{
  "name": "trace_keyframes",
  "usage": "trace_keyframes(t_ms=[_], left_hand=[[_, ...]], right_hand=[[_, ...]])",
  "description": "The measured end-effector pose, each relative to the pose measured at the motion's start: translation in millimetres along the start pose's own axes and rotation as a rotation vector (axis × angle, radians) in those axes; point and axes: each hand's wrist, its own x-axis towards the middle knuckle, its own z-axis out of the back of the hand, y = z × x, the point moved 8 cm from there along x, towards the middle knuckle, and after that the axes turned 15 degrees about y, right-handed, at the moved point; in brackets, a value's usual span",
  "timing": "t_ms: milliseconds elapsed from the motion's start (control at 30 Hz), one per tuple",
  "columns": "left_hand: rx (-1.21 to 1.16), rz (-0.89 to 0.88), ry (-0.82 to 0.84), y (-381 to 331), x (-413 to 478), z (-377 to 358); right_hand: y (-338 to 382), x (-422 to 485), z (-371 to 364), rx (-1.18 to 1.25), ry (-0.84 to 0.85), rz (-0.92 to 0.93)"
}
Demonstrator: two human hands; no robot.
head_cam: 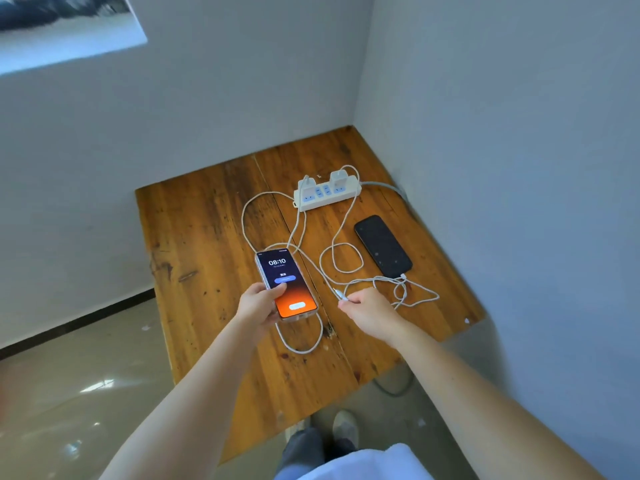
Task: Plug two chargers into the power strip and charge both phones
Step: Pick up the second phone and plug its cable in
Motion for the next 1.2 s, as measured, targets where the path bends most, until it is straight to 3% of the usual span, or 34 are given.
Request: trace_keyframes(t_ms=[200,400,600,800,1200], left_hand=[[-0.18,-0.145,0.158,-37,-41,-16],[-0.253,-0.253,0.176,-62,-66,-27],[-0.238,-0.378,0.326,-87,-83,-37],[-0.261,-0.318,0.268,-85,-84,-34],[-0.392,-0.335,0.286,-102,-92,-42]], right_hand=[[39,-17,5,0.058,-0.017,0.075],[76,-37,13,0.048,-0.028,0.204],[85,-45,23,0.074,-0.053,0.271],[92,-48,24,0.032,-0.046,0.297],[116,-58,1,-0.046,0.176,0.367]])
